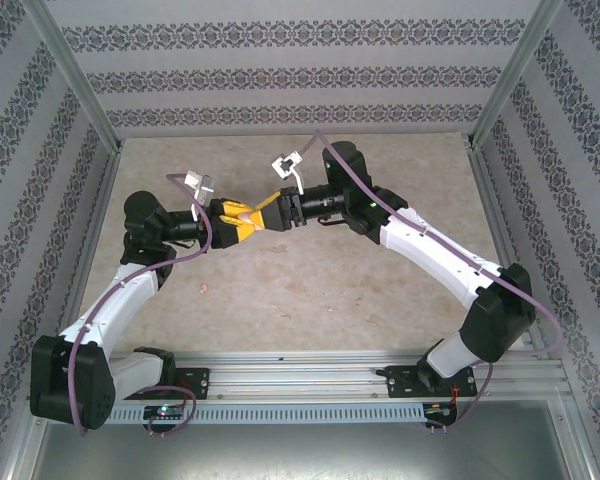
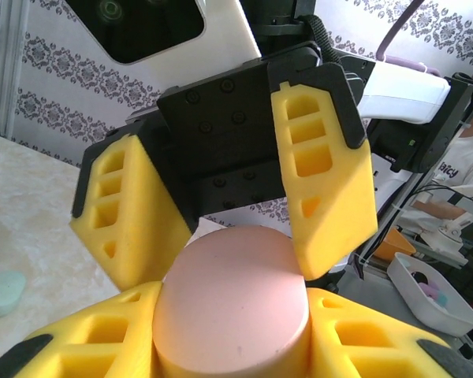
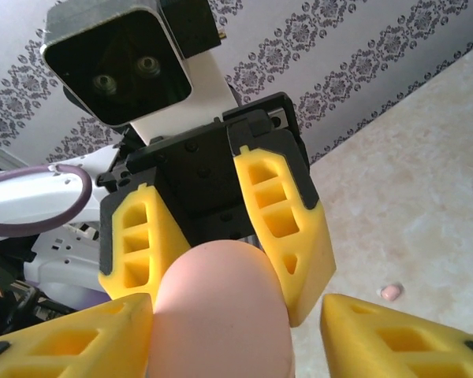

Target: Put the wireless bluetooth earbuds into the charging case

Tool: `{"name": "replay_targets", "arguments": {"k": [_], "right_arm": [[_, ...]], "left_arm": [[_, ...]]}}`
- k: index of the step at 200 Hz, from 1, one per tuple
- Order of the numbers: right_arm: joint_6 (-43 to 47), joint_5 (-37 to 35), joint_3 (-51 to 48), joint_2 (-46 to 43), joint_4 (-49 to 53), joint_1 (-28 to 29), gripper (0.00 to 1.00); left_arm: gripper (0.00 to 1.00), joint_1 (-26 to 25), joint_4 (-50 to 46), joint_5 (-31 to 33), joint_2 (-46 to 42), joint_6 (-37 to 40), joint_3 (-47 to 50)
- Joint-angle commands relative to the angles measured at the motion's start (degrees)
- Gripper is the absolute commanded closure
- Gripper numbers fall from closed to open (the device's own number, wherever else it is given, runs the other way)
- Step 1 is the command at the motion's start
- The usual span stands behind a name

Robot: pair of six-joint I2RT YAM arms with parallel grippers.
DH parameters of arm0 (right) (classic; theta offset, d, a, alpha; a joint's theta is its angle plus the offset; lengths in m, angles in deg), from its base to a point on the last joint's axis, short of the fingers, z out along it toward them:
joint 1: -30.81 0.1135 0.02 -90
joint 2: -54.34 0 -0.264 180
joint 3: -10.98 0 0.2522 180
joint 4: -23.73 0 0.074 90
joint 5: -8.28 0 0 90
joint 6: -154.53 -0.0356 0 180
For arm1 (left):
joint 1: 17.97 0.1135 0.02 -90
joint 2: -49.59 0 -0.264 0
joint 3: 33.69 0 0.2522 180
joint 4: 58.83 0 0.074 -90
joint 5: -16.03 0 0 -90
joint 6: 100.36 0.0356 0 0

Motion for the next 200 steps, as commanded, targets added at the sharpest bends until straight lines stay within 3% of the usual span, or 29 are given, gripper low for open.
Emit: {"name": "replay_targets", "arguments": {"k": [1,24,58,112,150,200], "right_arm": [[3.2,-1.5,0.7,0.0,2.9,0.7,0.4],[3.8,-1.7,1.4,0.3,4.3,0.8,0.42],[3.6,-2.5,2.7,1.0,5.0,0.7,0.6],[-2.7,-7.2,2.2,0.7,3.1,-0.9,0.6],[-8.4,-4.8,1.3,0.8,-2.3,-1.4,0.63],[-16.3,-2.1,-1.3,1.7,-11.1,-1.7,0.61]], "left_arm": [[0.65,-1.0,1.9,-1.6,-1.7,1.2,-2.4],[0.65,-1.0,1.7,-1.6,-1.7,1.3,-2.7],[0.66,-0.9,1.4,-1.7,-1.8,1.4,-2.6],[0.69,-1.1,-3.0,-0.4,-3.9,5.8,-3.1],[0.69,-1.5,-18.8,1.4,-6.7,18.9,-5.7],[0.68,-1.7,-21.3,2.6,-8.0,21.9,-5.5]]}}
